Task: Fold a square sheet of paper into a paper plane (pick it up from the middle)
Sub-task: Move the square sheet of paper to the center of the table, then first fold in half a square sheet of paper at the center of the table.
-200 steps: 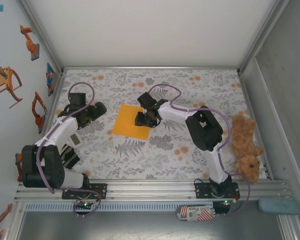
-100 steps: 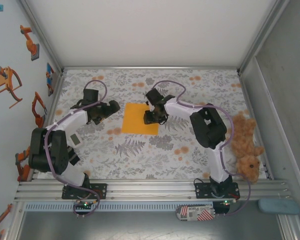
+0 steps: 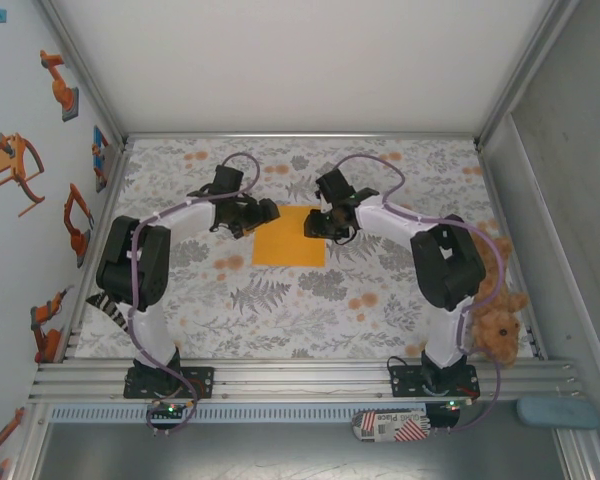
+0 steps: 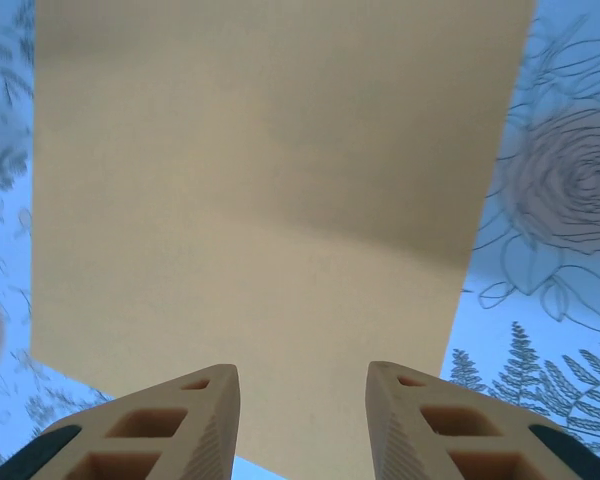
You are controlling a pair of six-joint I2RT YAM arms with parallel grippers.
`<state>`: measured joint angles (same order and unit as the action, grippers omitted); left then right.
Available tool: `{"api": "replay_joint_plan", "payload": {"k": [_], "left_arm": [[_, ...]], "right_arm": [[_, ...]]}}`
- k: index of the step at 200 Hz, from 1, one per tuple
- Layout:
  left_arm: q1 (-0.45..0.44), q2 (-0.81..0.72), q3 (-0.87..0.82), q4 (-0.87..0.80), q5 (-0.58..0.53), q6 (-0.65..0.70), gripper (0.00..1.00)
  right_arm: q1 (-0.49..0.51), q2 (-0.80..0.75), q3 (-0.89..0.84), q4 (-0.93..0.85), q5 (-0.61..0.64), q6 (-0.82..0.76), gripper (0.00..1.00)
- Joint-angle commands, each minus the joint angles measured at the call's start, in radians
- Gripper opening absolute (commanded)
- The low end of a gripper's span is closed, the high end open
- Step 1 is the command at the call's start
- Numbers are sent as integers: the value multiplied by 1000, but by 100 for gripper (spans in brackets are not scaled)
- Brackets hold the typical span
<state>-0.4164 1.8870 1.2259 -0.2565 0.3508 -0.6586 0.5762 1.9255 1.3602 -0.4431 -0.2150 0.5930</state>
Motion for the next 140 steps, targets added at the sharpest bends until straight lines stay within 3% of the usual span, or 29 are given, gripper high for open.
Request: {"api": "replay_joint_plan", "payload": {"k": [1, 140], "left_arm": [[-20, 33, 41, -69, 10, 15, 80], [-24, 133, 98, -128, -5, 26, 87]], "right_arm": [[-16, 16, -23, 41, 32, 137, 36], [-50, 175, 50, 26, -49, 133, 36]]}}
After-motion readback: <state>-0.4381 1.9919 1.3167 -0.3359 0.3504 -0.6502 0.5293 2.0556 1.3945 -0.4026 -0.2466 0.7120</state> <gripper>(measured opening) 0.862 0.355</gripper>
